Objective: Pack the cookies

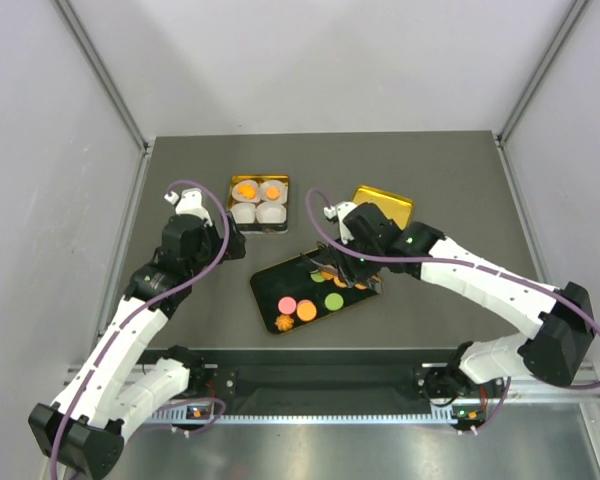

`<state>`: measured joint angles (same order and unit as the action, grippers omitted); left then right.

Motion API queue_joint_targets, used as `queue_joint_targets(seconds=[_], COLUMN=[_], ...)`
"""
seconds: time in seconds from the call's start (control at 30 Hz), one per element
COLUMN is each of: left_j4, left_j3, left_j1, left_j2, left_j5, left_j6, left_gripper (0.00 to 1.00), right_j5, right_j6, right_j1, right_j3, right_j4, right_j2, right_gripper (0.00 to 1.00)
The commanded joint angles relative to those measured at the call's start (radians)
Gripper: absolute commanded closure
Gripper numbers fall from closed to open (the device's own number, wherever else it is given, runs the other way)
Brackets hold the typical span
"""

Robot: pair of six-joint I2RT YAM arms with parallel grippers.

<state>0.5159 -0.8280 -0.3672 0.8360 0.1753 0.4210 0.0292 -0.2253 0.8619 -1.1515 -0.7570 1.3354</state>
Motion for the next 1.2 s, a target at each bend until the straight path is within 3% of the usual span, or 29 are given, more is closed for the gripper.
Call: queue_joint_targets(seconds=[0.0, 0.67, 1.17], left_j4=[-0.056, -0.056, -0.051], left_j3=[0.006, 0.006, 0.006], left_j1=[0.007, 0.007, 0.007], left_j2=[0.0, 0.002, -0.005], left_j5=[-0.007, -0.01, -0.003], left_j6=[0.009, 0.009, 0.009], left_gripper=[0.02, 0.02, 0.02], right_j5=[0.015, 0.092, 0.092], right_j6=[-0.013, -0.011, 0.0], right_j1=[0.026, 0.075, 0.083], right_j3=[-0.008, -0.037, -0.08], right_j4=[0.008, -0.002, -0.021], right_j2=[0.016, 0.097, 0.108], right_gripper=[0.52, 0.52, 0.65])
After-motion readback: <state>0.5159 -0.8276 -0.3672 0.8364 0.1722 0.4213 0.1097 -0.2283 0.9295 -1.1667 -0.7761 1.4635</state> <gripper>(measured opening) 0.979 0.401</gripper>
